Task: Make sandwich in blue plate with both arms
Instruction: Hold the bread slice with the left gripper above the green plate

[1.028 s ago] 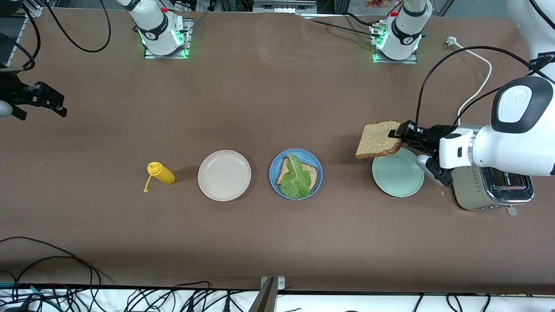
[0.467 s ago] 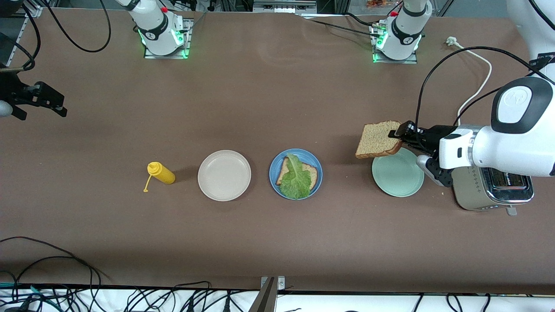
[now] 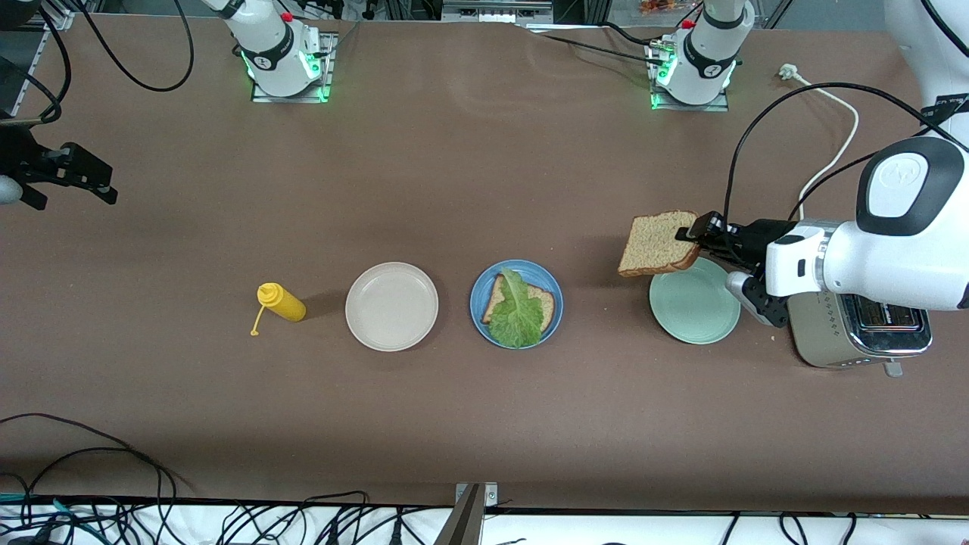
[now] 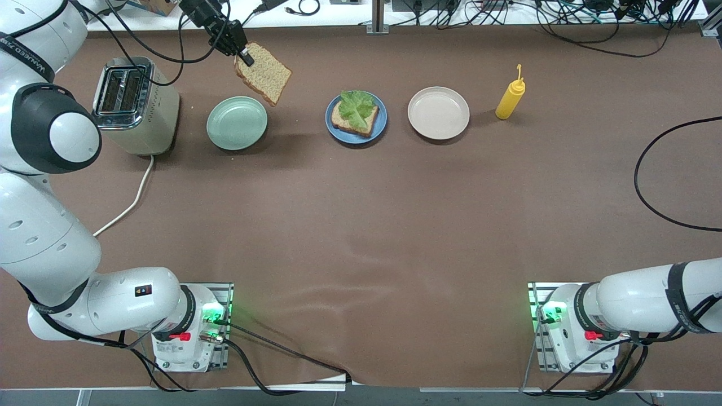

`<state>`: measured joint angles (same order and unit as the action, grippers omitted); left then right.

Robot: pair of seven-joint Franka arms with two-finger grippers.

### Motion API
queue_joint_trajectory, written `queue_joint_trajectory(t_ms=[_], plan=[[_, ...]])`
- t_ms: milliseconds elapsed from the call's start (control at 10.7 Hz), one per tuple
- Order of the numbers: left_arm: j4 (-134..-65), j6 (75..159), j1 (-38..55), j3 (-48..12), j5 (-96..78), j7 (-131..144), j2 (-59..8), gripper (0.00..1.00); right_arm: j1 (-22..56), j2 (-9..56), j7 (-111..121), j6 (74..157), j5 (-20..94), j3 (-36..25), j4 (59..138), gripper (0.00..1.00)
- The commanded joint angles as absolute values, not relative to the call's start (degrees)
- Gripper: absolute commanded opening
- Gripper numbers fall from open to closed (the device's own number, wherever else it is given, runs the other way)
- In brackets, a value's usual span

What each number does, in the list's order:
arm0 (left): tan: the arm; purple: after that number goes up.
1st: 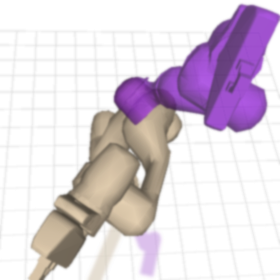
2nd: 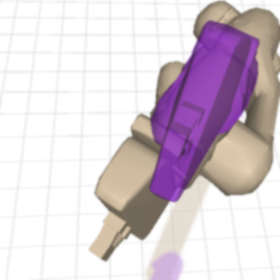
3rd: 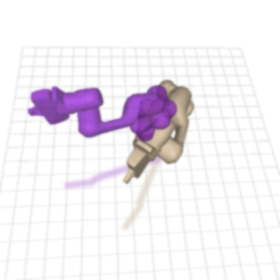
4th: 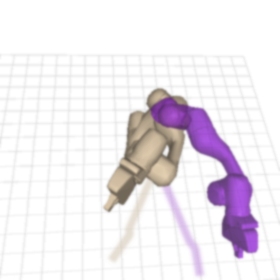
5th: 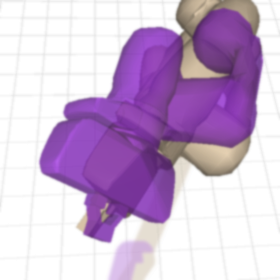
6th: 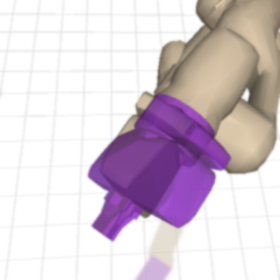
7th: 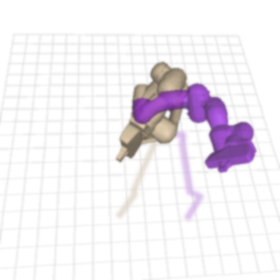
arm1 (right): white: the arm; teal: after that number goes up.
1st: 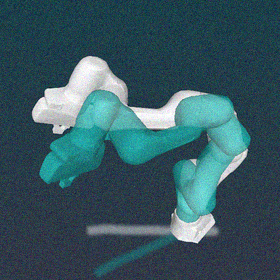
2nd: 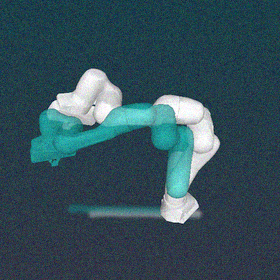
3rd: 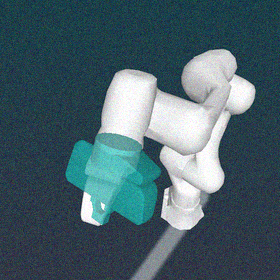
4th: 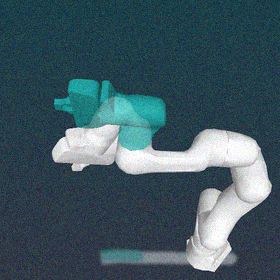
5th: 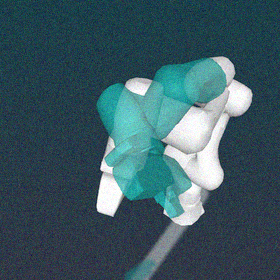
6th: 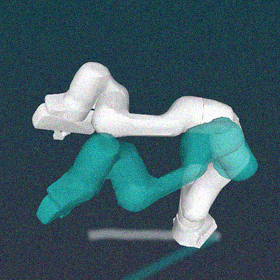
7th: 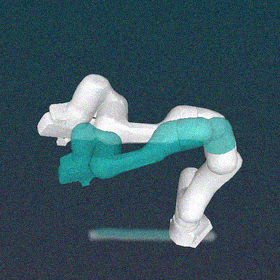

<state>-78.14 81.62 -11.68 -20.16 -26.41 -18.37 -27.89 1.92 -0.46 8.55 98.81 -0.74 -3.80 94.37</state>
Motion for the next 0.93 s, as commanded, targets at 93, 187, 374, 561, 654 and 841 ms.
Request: queue_joint_trajectory(t_ms=[93,187,374,561,654,841], plan=[[-77.61,80.86,-11.87,-20.04,-29.96,-19.42,-29.18,0.00,2.37,0.09,7.82,95.46,-1.50,-3.52,92.99,1.00],[-77.52,80.86,-11.87,-20.04,-30.06,-19.42,-29.44,0.00,2.46,0.09,7.82,94.75,-1.41,-3.34,92.99,1.00],[-77.52,80.86,-11.87,-20.04,-30.06,-19.51,-29.71,0.00,2.46,0.18,7.91,93.96,-1.41,-3.25,92.99,1.00],[-77.43,80.86,-11.78,-20.13,-30.15,-19.51,-30.06,0.00,2.46,0.17,7.91,93.87,-1.41,-3.25,93.08,1.00],[-77.43,80.86,-11.78,-20.13,-30.23,-19.51,-30.06,0.00,2.46,0.18,7.91,93.69,-1.41,-3.25,93.08,1.00],[-77.61,80.86,-11.86,-20.13,-31.20,-19.60,-30.15,0.00,2.46,0.18,7.91,93.69,-1.41,-3.25,92.99,1.00]])
